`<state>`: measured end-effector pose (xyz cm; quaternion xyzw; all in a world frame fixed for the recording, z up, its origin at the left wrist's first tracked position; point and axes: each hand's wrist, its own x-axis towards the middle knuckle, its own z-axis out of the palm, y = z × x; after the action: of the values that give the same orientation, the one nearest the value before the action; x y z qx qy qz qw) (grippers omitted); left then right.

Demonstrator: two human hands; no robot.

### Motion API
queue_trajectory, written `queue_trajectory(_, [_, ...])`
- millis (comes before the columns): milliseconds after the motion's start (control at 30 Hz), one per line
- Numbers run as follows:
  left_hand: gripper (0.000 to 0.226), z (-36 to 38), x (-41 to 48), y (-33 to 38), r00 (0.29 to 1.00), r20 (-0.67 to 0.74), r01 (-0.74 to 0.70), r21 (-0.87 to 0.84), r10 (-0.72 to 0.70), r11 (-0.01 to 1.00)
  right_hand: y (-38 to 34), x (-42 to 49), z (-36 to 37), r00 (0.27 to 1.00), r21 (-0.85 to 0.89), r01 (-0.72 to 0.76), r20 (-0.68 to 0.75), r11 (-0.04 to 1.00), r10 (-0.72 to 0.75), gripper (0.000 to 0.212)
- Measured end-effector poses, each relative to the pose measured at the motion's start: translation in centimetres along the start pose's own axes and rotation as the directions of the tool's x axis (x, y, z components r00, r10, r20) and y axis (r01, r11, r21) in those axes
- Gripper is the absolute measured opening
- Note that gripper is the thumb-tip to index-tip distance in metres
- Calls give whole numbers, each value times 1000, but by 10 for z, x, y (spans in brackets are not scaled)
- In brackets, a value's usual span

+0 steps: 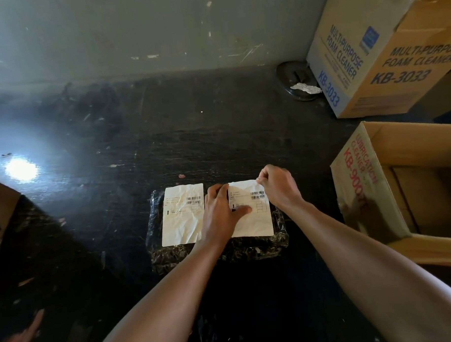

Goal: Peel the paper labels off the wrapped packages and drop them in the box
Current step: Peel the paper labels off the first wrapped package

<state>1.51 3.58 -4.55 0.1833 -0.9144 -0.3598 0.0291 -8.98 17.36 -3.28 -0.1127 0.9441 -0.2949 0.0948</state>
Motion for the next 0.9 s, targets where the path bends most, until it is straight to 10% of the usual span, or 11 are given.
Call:
queue_trajectory(400, [62, -11, 8, 3, 998, 64, -30, 104, 24, 994, -6, 13, 0, 1000, -32, -26, -2, 999, 26, 5])
queue_trajectory(900, [86, -2, 7, -8, 998, 23, 62, -2, -62, 998, -18, 20, 5, 993, -99, -71, 93, 993, 80, 12])
